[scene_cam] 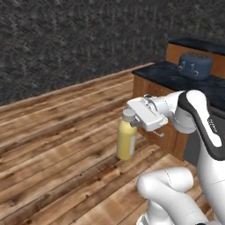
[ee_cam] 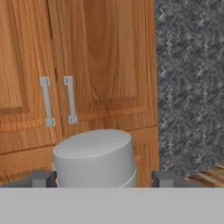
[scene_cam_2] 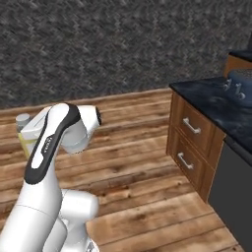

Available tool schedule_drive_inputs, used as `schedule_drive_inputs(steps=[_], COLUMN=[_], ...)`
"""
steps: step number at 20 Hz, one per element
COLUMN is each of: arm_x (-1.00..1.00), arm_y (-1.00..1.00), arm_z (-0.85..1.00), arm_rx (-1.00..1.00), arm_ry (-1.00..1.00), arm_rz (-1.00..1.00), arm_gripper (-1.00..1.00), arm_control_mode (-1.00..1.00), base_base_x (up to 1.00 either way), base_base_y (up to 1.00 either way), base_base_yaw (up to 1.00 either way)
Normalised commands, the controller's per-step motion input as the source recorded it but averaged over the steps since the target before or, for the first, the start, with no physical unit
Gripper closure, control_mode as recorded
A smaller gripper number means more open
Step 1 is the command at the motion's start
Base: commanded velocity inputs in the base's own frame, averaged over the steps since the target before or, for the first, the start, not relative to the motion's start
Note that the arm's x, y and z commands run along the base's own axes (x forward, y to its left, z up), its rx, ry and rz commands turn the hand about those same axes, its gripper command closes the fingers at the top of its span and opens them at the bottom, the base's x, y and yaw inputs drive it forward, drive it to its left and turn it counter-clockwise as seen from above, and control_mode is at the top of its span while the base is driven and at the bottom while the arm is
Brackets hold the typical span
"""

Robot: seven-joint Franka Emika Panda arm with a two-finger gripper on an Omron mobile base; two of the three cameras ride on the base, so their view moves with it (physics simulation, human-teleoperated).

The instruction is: There is a wine glass and glass cup on the dining counter. Place the wine bottle next to the wine glass and the juice bottle next to the glass cup.

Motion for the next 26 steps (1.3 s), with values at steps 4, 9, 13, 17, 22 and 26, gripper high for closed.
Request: schedule_drive_inputs(steps=[4, 9, 13, 17, 22, 26], arm_x=[0.00, 0.00, 0.00, 0.00, 0.00, 0.00], arm_y=[0.00, 0.00, 0.00, 0.00, 0.00, 0.00], arm_z=[0.00, 0.00, 0.00, 0.00, 0.00, 0.00], arm_rx=[0.00, 0.00, 0.00, 0.00, 0.00, 0.00], arm_ry=[0.00, 0.00, 0.00, 0.00, 0.00, 0.00], arm_rz=[0.00, 0.00, 0.00, 0.00, 0.00, 0.00], arm_gripper=[1.00, 1.00, 1.00, 1.00, 1.00, 1.00], arm_control_mode=[1.00, 1.00, 1.00, 1.00, 1.00, 1.00], base_base_x=[0.94, 0.94, 0.94, 0.94, 0.94, 0.94], base_base_y=[0.00, 0.00, 0.00, 0.00, 0.00, 0.00], base_base_yaw=[0.00, 0.00, 0.00, 0.00, 0.00, 0.00])
